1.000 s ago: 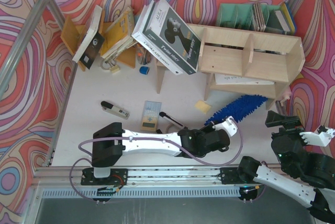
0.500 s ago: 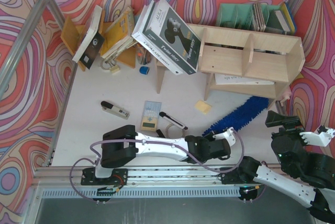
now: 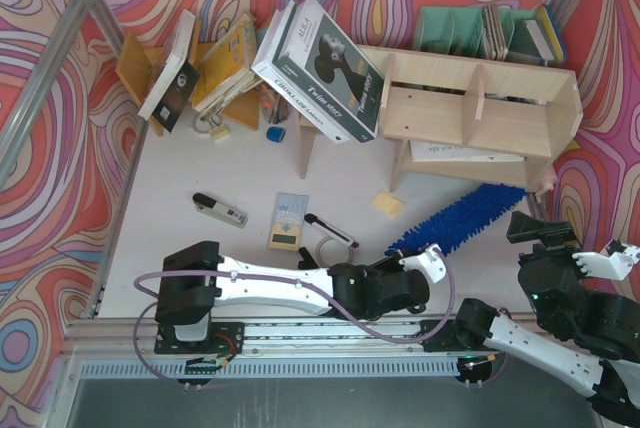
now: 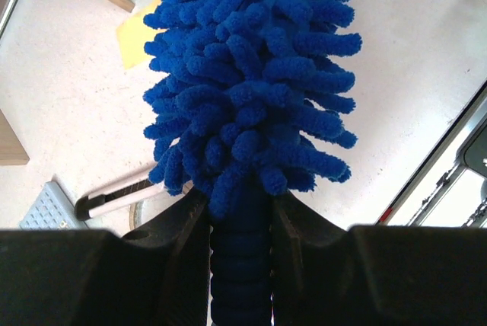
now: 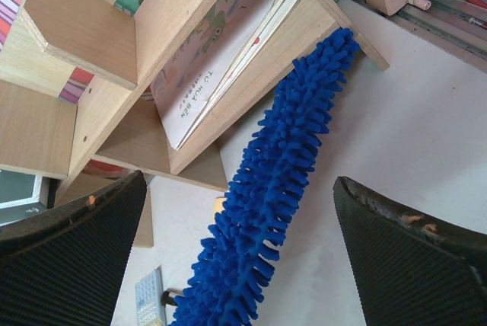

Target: Dust the bookshelf with a duster

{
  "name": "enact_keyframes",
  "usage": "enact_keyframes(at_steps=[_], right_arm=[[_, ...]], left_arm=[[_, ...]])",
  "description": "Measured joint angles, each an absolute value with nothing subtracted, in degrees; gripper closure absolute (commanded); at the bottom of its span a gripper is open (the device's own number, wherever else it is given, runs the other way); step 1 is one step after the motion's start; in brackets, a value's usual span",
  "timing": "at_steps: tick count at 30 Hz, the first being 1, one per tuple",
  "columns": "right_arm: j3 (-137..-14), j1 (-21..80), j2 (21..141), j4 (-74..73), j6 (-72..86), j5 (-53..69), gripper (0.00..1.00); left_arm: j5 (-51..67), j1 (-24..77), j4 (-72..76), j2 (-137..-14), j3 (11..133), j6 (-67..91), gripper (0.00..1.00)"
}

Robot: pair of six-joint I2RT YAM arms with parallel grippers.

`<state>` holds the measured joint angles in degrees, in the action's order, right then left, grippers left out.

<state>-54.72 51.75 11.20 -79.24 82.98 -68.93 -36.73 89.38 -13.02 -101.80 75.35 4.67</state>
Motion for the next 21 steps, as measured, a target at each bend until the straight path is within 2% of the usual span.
enact_keyframes(at_steps=[12, 21], right_arm=[[-54.68, 51.75, 11.20, -79.24, 82.98, -68.93, 0.01], [-54.68, 51.75, 10.94, -79.24, 82.98, -68.93, 0.01]], left_arm=[[-35.18, 89.52, -14.85, -109.34, 76.18, 5.13, 1.00], [-34.68, 90.61, -13.02, -103.18, 74.13, 1.61, 1.00]])
